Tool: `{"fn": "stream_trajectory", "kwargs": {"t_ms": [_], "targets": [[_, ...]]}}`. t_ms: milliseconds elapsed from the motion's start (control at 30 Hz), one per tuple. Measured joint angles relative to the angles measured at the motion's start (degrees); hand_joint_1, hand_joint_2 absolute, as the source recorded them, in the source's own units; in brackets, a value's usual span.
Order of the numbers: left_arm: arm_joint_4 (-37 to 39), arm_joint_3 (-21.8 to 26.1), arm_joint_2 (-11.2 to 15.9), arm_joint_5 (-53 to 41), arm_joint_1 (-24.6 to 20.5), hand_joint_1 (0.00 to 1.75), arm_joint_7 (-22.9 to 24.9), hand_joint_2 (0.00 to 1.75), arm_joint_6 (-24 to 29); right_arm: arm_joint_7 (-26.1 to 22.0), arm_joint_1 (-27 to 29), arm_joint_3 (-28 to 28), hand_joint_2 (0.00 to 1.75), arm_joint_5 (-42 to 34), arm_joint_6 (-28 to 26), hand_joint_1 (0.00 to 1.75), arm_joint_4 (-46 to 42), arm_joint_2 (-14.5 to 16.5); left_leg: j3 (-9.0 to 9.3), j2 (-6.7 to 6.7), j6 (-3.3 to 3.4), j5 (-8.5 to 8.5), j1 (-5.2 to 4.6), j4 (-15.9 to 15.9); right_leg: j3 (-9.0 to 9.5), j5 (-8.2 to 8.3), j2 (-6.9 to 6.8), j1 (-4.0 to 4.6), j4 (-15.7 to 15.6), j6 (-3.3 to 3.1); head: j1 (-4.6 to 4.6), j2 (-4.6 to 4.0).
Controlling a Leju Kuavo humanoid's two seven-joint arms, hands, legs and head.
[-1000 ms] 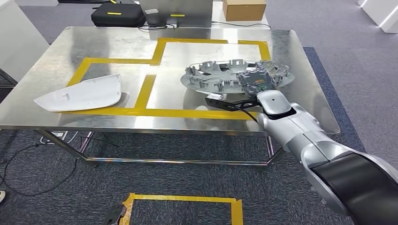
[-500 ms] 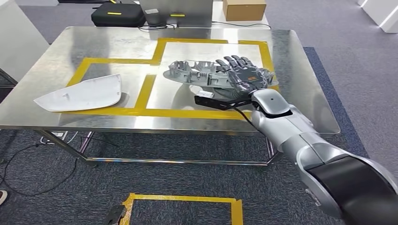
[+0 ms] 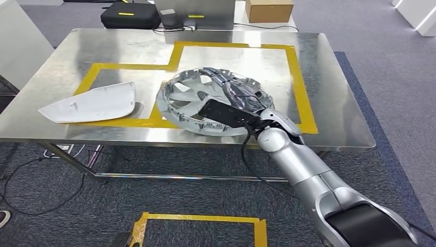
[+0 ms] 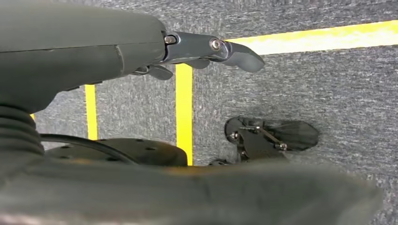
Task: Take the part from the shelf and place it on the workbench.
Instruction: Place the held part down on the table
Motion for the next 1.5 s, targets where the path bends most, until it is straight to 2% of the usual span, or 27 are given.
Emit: {"fn": "stream_trajectory", "kwargs": {"t_ms": [67,167,200,233,267,300,367,433,533,600,667,700,733,767,833,900,1000,1067,1100,1167,1200,1233,1267,1300,1367,1433,1500], "targets": [[0.0,0.0,0.0,-0.1,-0.1,0.0,0.0,0.0,0.0,-0.1,0.3,0.4,0.0,-0.3,0.1,0.0,-0.8,-0.4,0.36,0.18,0.43,0.32,0.31,-0.6,-1.14,-1.56,0.01,0.03,2.3,0.3,0.14,0.0],[0.0,0.0,0.0,-0.1,-0.4,0.0,-0.3,0.0,-0.2,-0.2,1.1,0.9,0.0,-0.9,0.2,0.0,-1.1,-1.3,0.49,0.3,0.61,0.39,0.42,-0.8,-6.83,-6.17,0.01,0.0,13.3,0.55,0.3,0.0],[0.0,0.0,0.0,-0.1,-0.5,0.0,-0.5,0.0,-0.3,-0.3,1.5,1.0,0.0,-1.1,0.1,0.0,-1.1,-1.6,0.5,0.31,0.61,0.39,0.42,-0.8,-8.5,-6.55,0.01,-0.02,16.1,0.61,0.3,0.0],[0.0,0.0,-0.1,-0.1,-0.6,0.0,-0.8,0.0,-0.6,-0.5,1.9,1.1,0.0,-1.3,0.0,0.0,-1.1,-1.8,0.5,0.31,0.6,0.4,0.44,-0.8,-9.29,-5.79,0.0,-0.03,16.9,0.64,0.33,0.0],[0.0,0.0,-0.1,0.0,-0.7,0.0,-1.1,0.0,-0.8,-0.8,2.2,1.1,0.0,-1.6,-0.2,0.0,-1.1,-1.9,0.51,0.31,0.56,0.39,0.47,-0.7,-8.93,-3.88,-0.03,-0.06,15.3,0.63,0.32,0.0],[0.0,0.0,-0.2,0.1,-0.9,0.0,-1.4,0.0,-1.1,-1.3,2.4,1.2,0.0,-2.1,-0.5,0.0,-1.2,-2.0,0.51,0.31,0.46,0.37,0.51,-0.6,-7.56,-1.38,-0.09,-0.1,11.7,0.62,0.31,0.0],[0.0,0.0,-0.4,0.5,-1.2,0.0,-1.9,0.0,-1.3,-2.5,3.0,1.2,0.0,-3.4,-1.1,0.0,-2.2,-2.3,0.38,0.27,-0.02,0.36,0.45,-0.3,-4.1,1.72,-0.13,0.01,4.5,0.5,0.29,0.0],[0.0,0.0,-0.5,1.0,-1.2,0.0,-2.4,0.0,-1.3,-3.9,4.5,1.1,0.0,-5.3,-1.5,0.0,-4.3,-2.7,0.22,0.2,-0.71,0.57,0.36,-0.1,-2.66,2.0,-0.03,0.23,1.9,0.1,0.27,0.0],[0.0,0.4,-0.4,2.0,-0.8,0.0,-3.2,0.0,-1.1,-6.2,8.8,0.7,0.0,-9.0,-2.2,0.0,-9.5,-3.5,-0.05,0.21,-1.6,0.19,0.54,0.4,-2.83,2.61,0.02,0.18,1.4,-1.17,0.25,0.0],[0.0,0.9,-0.4,2.8,-0.3,0.0,-3.7,0.0,-1.0,-8.8,12.9,0.2,0.0,-11.8,-2.9,0.0,-14.2,-4.3,-1.27,0.27,-2.19,-3.2,0.72,4.1,-3.13,3.14,-0.16,-0.01,1.2,-2.04,0.01,0.0],[0.0,1.4,-0.4,3.5,0.4,0.0,-4.1,0.0,-0.9,-12.3,18.3,-0.7,0.0,-15.1,-3.4,0.0,-19.2,-5.2,-3.28,0.3,-2.65,-7.92,0.86,11.4,-3.56,3.44,-0.46,0.06,1.2,-2.46,-0.2,0.0],[0.0,1.7,-0.4,3.8,0.8,0.0,-4.2,0.0,-0.9,-14.0,21.3,-1.2,0.0,-16.7,-3.7,0.0,-21.7,-5.7,-3.85,0.31,-2.76,-9.35,0.9,14.4,-3.77,3.57,-0.6,0.09,1.2,-2.55,-0.2,0.0],[0.0,2.0,-0.4,4.1,1.3,0.0,-4.3,0.0,-0.7,-15.6,24.2,-1.8,0.0,-18.0,-4.1,0.0,-24.2,-6.0,-3.58,0.31,-2.79,-9.74,0.9,15.6,-3.99,3.72,-0.69,0.12,1.2,-2.59,-0.21,0.0],[0.0,2.4,-0.4,4.3,1.7,0.0,-4.4,0.0,-0.5,-16.9,27.1,-2.4,0.0,-18.8,-4.6,0.0,-26.6,-6.3,-2.27,0.32,-2.74,-9.07,0.91,14.5,-4.2,3.88,-0.72,0.12,1.3,-2.55,-0.22,0.0],[0.0,3.0,-0.4,4.8,2.1,0.0,-4.2,0.0,0.1,-18.9,32.7,-3.7,0.0,-19.9,-6.4,0.0,-31.4,-6.6,2.77,0.29,-2.37,-6.24,0.9,7.1,-4.45,4.19,-0.69,0.13,1.3,-2.31,-0.22,0.0],[0.0,3.6,-0.4,5.2,2.2,0.0,-3.9,0.0,0.7,-20.8,38.0,-5.4,0.0,-21.1,-8.4,0.0,-35.9,-6.6,6.92,0.18,-1.97,-4.8,0.74,0.1,-4.64,4.56,-0.71,0.27,1.3,-1.82,-0.16,0.0],[0.0,4.7,-0.4,6.1,2.6,0.0,-3.8,0.0,1.1,-22.7,44.4,-8.0,0.0,-22.9,-10.0,0.0,-41.2,-6.4,7.5,0.16,-1.37,-4.43,0.51,-1.7,-4.85,5.26,-0.62,0.3,1.2,-0.75,-0.15,0.0],[0.0,5.5,-0.5,6.8,2.7,0.0,-3.9,0.0,1.3,-23.4,48.4,-10.2,0.0,-24.6,-10.7,0.0,-43.8,-6.0,6.9,0.33,-0.4,-3.57,0.66,-2.1,-5.63,3.65,-0.34,0.22,2.3,-0.12,-0.03,0.0],[0.0,5.9,-0.6,7.1,2.7,0.0,-4.1,0.0,1.4,-23.6,50.2,-11.4,0.0,-25.9,-10.7,0.0,-44.7,-5.7,6.43,0.41,0.09,-3.04,0.75,-2.3,-6.45,1.62,-0.21,0.22,4.2,0.06,0.07,0.0],[0.0,6.7,-0.7,7.8,2.7,0.0,-4.5,0.0,1.5,-23.7,53.4,-14.5,0.0,-28.4,-10.4,0.0,-45.3,-4.7,5.16,0.48,0.57,-2.08,0.61,-2.3,-8.68,-3.42,-0.11,0.24,11.1,0.24,0.27,0.0],[0.0,7.2,-0.7,8.2,2.8,0.0,-4.7,0.0,1.6,-23.6,54.8,-16.3,0.0,-29.0,-10.1,0.0,-45.1,-4.1,4.45,0.5,0.63,-1.57,0.5,-2.3,-9.46,-4.99,-0.12,0.24,14.5,0.3,0.33,0.0],[0.0,7.7,-0.8,8.6,2.9,0.0,-4.9,0.0,1.8,-23.6,56.1,-18.2,0.0,-28.9,-9.9,0.0,-44.6,-3.4,3.73,0.54,0.64,-1.04,0.39,-2.2,-9.57,-5.32,-0.12,0.24,16.5,0.31,0.38,0.0],[0.0,8.1,-0.8,8.9,3.0,0.0,-5.1,0.0,1.9,-23.6,57.0,-20.3,0.0,-27.9,-9.8,0.0,-43.6,-2.7,3.06,0.58,0.63,-0.55,0.28,-2.2,-8.71,-4.38,-0.12,0.25,16.7,0.25,0.43,0.0],[0.0,8.5,-0.9,9.1,3.1,0.0,-5.3,0.0,2.0,-23.7,57.6,-22.5,0.0,-26.0,-9.8,0.0,-42.2,-1.9,2.48,0.62,0.57,-0.1,0.19,-2.1,-6.78,-2.62,-0.13,0.28,14.7,0.11,0.44,0.0],[0.0,9.4,-1.1,9.5,3.1,0.0,-5.6,0.0,2.1,-24.2,57.8,-27.4,0.0,-20.7,-10.1,0.0,-37.8,-0.4,1.6,0.64,0.31,0.72,-0.02,-2.0,-0.5,-0.17,-0.15,0.47,6.4,-0.45,0.46,0.0],[0.0,10.3,-1.5,9.9,3.1,0.0,-5.9,0.0,2.2,-24.8,56.6,-32.9,0.0,-15.6,-10.0,0.0,-30.6,0.9,1.21,0.63,-0.17,1.57,-0.12,-1.8,4.06,-0.44,-0.18,0.74,-0.7,-0.96,0.38,0.0],[0.0,11.1,-1.7,10.1,3.1,0.0,-6.1,0.0,2.3,-25.3,54.7,-38.5,0.0,-12.4,-9.6,0.0,-20.7,1.4,1.11,0.62,-0.81,2.53,0.02,-2.0,4.5,-0.58,-0.27,1.0,-2.5,-1.41,0.4,0.0]]}}
